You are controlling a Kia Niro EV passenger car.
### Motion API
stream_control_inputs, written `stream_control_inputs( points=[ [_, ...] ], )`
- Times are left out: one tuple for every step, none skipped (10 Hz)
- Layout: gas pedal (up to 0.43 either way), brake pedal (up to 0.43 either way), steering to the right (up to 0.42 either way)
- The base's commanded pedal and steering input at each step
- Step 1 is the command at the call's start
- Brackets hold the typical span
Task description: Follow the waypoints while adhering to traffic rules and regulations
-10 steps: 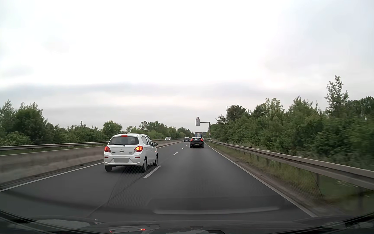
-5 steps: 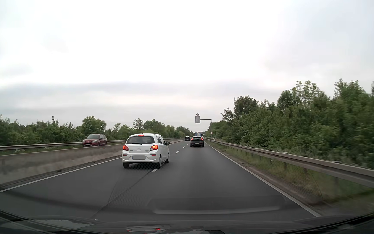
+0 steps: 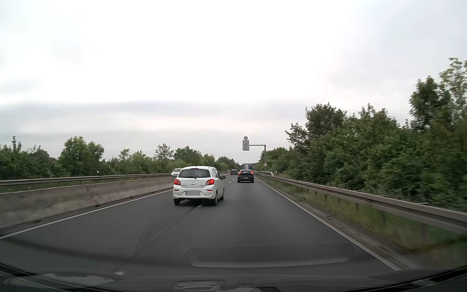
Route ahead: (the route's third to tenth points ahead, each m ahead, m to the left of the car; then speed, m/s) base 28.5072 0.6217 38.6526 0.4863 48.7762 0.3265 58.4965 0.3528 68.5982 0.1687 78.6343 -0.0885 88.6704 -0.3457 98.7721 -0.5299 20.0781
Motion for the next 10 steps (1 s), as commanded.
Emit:
stream_control_inputs(
  points=[
    [0.228, 0.0, 0.002],
    [0.228, 0.0, 0.002],
    [0.24, 0.0, 0.002],
    [0.248, 0.0, 0.002],
    [0.248, 0.0, 0.002],
    [0.248, 0.0, 0.002],
    [0.248, 0.0, 0.002],
    [0.248, 0.0, 0.002],
    [0.248, 0.0, 0.002],
    [0.248, 0.0, 0.002]
  ],
)
